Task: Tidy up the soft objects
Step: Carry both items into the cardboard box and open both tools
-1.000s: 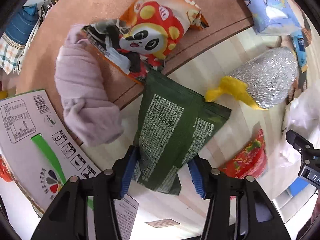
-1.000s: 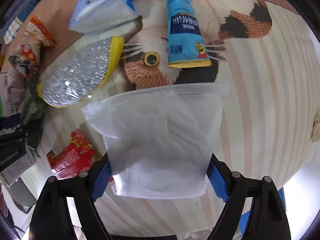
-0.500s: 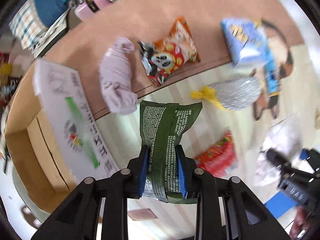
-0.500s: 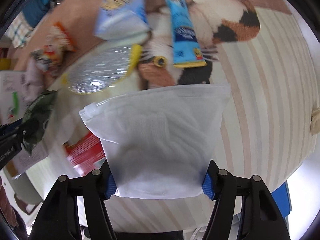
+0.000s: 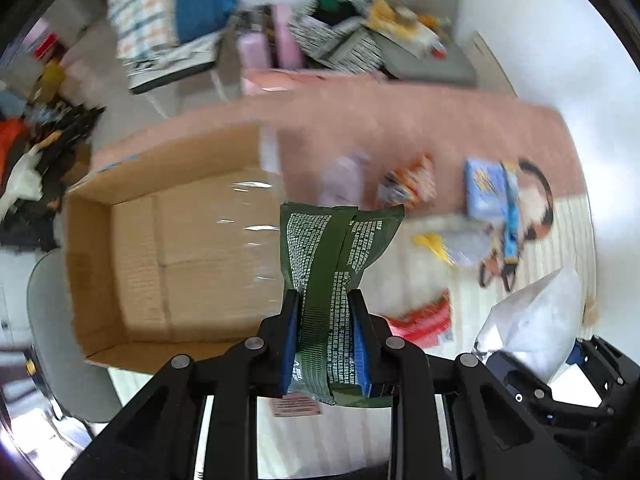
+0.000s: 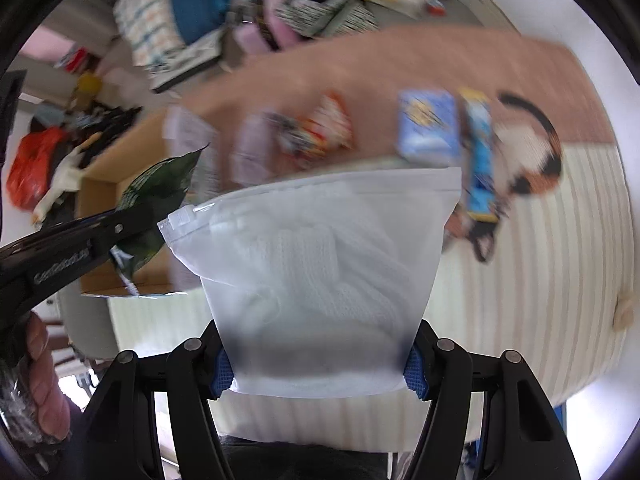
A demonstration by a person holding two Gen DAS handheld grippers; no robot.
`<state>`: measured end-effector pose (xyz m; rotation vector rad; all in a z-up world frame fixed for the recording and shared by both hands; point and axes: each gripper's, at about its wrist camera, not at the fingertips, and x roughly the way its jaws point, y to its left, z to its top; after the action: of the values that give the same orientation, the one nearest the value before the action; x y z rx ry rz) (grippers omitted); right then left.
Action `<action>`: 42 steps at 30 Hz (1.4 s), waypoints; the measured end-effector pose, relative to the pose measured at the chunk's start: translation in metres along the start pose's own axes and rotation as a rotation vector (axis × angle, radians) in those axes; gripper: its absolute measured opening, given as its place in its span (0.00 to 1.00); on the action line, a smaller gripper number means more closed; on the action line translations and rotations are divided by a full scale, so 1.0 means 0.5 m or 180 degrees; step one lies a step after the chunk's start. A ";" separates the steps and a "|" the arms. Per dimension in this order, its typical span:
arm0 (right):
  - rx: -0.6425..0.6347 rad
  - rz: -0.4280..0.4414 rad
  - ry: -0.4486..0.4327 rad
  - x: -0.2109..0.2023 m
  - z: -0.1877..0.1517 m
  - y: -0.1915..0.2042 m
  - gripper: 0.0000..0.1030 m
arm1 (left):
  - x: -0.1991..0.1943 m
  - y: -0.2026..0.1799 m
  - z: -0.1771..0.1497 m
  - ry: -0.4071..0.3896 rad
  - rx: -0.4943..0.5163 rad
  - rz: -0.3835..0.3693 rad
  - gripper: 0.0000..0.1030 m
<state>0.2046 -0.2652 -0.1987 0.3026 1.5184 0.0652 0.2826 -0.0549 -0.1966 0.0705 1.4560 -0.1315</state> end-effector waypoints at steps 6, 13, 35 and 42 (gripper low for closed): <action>-0.0299 0.0116 -0.0031 0.010 0.061 0.205 0.66 | -0.013 0.180 0.007 -0.0032 -0.0392 0.0024 0.20; -0.0414 0.0056 0.0151 0.129 0.140 0.425 0.66 | 0.066 0.363 0.050 0.0137 -0.0612 -0.0027 0.20; -0.0259 -0.0437 0.0570 0.491 0.270 0.521 0.67 | 0.370 0.438 0.141 0.1013 -0.0394 -0.0608 0.22; -0.0311 -0.0418 0.0579 0.493 0.268 0.527 0.75 | 0.315 0.444 0.135 0.0894 -0.0342 -0.0335 0.33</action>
<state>0.3896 0.0236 -0.3728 0.1205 1.7061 0.0640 0.3958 0.1488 -0.3521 -0.0786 1.7455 -0.1329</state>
